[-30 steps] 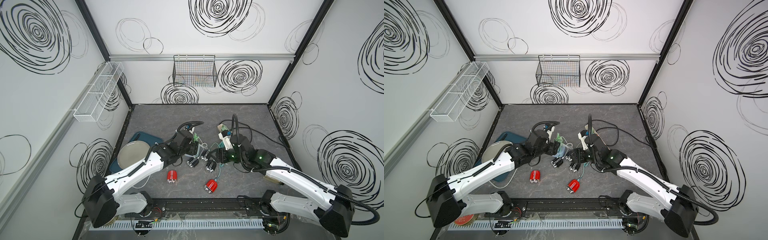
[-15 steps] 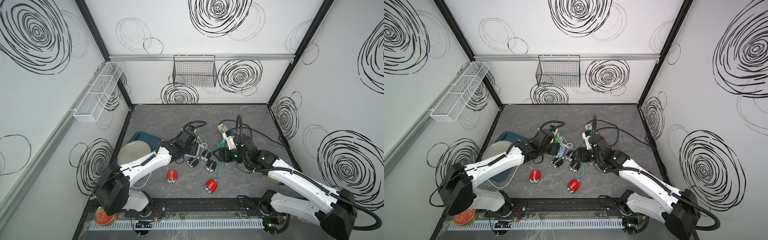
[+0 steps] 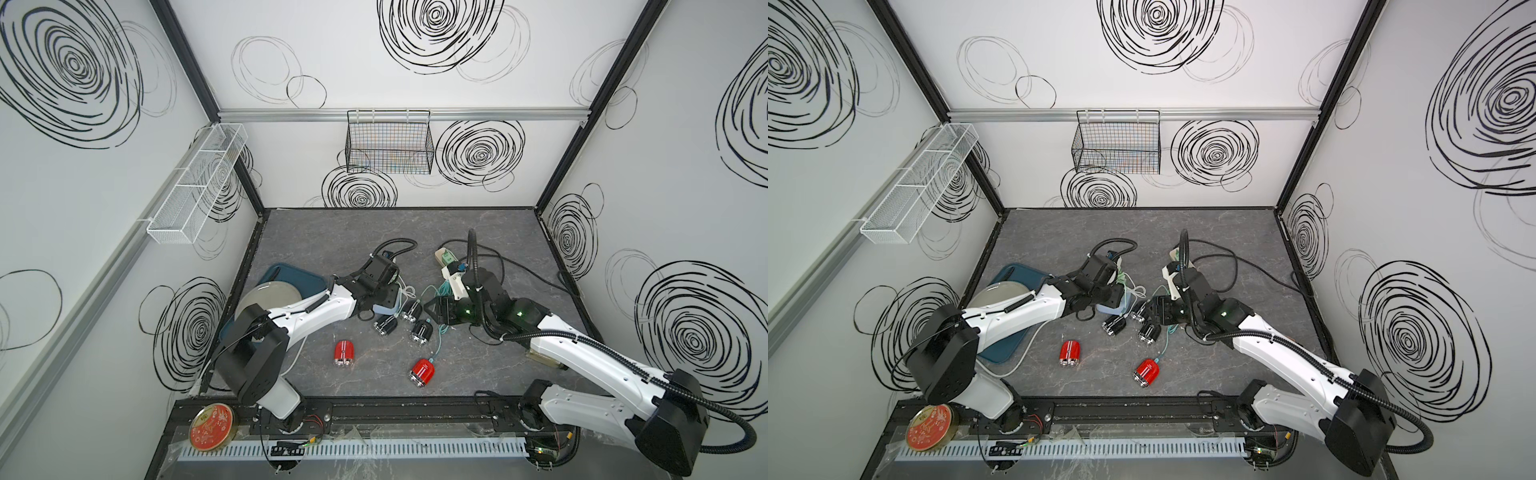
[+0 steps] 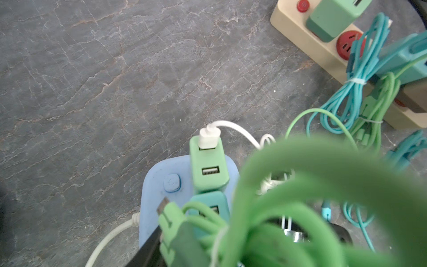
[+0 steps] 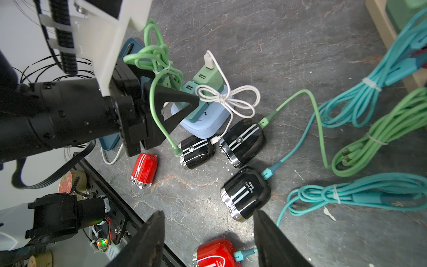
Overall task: Unplug the electric shaver
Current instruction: Remove the plug from the socket.
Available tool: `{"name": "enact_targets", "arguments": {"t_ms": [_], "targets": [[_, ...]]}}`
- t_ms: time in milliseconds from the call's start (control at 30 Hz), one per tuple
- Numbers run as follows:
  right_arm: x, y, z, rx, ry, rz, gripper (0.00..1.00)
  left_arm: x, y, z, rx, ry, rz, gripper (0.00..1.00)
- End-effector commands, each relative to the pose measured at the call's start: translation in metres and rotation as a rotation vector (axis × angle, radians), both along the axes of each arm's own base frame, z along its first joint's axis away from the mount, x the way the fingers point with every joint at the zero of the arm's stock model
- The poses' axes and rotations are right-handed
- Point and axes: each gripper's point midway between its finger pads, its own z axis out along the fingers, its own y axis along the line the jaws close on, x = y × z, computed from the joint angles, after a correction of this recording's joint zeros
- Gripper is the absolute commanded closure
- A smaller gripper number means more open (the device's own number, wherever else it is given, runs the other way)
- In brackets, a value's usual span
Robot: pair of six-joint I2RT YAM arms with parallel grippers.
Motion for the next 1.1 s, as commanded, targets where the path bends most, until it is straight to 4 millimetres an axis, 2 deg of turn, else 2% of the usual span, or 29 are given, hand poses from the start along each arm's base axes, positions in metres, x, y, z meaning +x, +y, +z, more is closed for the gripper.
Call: {"name": "enact_targets", "arguments": {"t_ms": [0, 200, 433, 667, 733, 800, 1000, 1067], "targets": [[0.003, 0.004, 0.004, 0.022, -0.004, -0.004, 0.36, 0.009, 0.0, 0.002, 0.012, -0.024, 0.019, 0.48], [0.01, 0.011, -0.007, 0.023, 0.013, -0.007, 0.39, 0.008, 0.004, -0.01, 0.053, 0.003, 0.03, 0.55], [0.015, 0.019, -0.009, 0.034, 0.016, -0.006, 0.39, 0.004, 0.007, -0.013, 0.081, 0.033, 0.036, 0.53], [0.016, 0.018, -0.009, 0.038, 0.015, -0.019, 0.4, 0.004, 0.003, -0.015, 0.073, 0.041, 0.031, 0.66], [0.017, 0.019, -0.01, 0.053, 0.029, -0.027, 0.4, 0.007, 0.004, -0.01, 0.064, 0.027, 0.047, 0.71], [0.02, 0.025, -0.01, 0.086, 0.054, -0.029, 0.41, 0.01, 0.006, -0.002, 0.051, 0.002, 0.06, 0.72], [0.035, 0.059, -0.003, 0.235, 0.147, -0.024, 0.41, 0.018, 0.012, 0.031, -0.114, -0.088, 0.081, 0.75], [0.042, 0.068, -0.006, 0.269, 0.187, -0.045, 0.41, 0.019, 0.017, 0.035, -0.151, -0.103, 0.094, 0.75]]}}
